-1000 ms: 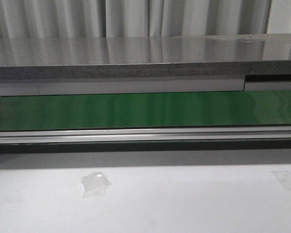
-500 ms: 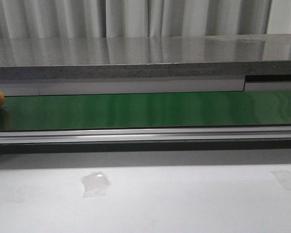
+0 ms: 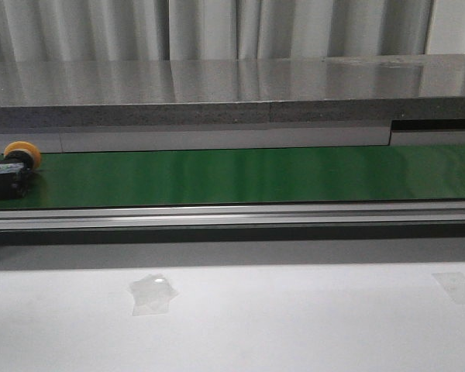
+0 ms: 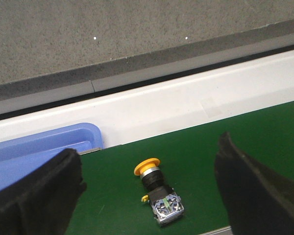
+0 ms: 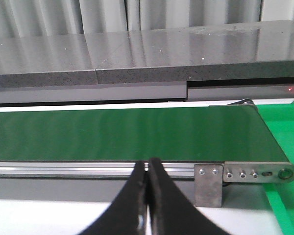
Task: Move button from left to right
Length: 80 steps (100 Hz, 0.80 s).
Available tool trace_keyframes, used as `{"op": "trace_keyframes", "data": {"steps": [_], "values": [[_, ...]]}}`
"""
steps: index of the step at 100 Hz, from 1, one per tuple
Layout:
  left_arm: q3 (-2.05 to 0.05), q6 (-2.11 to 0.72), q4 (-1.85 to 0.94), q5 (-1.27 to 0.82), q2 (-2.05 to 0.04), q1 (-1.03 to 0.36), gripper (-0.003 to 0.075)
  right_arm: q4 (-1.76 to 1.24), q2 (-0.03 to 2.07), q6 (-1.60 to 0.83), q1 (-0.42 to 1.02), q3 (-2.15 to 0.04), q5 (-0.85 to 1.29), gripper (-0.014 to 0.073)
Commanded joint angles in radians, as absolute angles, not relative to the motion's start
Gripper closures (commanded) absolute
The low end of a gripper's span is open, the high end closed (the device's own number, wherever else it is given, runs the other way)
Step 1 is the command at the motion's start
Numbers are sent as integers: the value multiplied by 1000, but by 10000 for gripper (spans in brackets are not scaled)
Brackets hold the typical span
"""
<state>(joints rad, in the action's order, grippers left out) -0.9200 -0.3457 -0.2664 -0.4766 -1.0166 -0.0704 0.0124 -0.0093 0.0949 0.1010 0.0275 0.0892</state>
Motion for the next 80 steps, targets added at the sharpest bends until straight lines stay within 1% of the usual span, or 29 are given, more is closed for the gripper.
{"op": "trace_keyframes", "data": {"steps": [1, 19, 40, 61, 80], "values": [[-852, -343, -284, -330, -917, -84, 176, 11, -30, 92, 104, 13, 8, 662], [-633, -343, -284, -225, -711, -84, 176, 11, -30, 92, 104, 13, 8, 662], [-450, -310, -289, -146, -483, -84, 176, 11, -30, 92, 104, 13, 8, 662], [-382, -310, -289, -142, -359, -84, 176, 11, -30, 92, 104, 13, 8, 662], [-382, -310, -289, -144, -350, -84, 181, 11, -30, 92, 104, 13, 8, 662]]}}
